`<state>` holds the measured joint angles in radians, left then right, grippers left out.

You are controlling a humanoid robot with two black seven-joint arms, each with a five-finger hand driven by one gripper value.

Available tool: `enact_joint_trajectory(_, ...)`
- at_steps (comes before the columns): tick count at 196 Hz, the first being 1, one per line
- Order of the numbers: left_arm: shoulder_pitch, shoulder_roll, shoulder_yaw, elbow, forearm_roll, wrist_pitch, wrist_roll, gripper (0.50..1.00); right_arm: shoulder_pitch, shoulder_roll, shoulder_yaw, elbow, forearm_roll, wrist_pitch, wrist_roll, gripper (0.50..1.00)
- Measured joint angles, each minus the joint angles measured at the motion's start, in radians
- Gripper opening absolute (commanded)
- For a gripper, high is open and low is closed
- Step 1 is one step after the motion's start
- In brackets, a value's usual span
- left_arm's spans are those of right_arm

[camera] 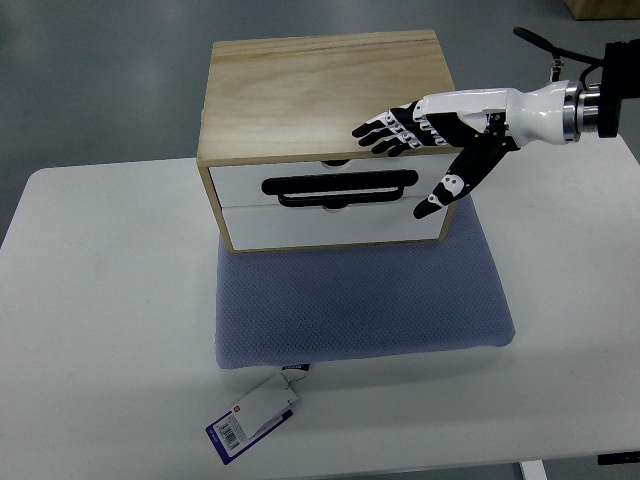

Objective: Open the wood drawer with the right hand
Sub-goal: 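Reach the right hand toward the black handle of the upper drawer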

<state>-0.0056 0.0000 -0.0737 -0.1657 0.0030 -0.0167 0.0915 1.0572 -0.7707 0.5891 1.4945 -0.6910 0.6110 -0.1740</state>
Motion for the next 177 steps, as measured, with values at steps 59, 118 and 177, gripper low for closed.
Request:
enact_joint_trajectory(59, 0.0, 0.0, 0.0, 0.0, 0.0, 0.0, 0.0, 1.0, 0.032, 0.085, -0.024, -0.004, 0.008, 0.0, -0.085, 0.952)
enact_joint_trajectory(118, 0.001, 0.0, 0.0, 0.0, 0.0, 0.0, 0.0, 1.0, 0.028, 0.145, -0.037, -0.065, 0.041, 0.0, -0.135, 0.952)
enact_joint_trajectory(177, 0.0, 0.0, 0.0, 0.0, 0.0, 0.0, 0.0, 1.0, 0.023, 0.148, -0.037, -0.071, 0.038, 0.0, -0.142, 0.952)
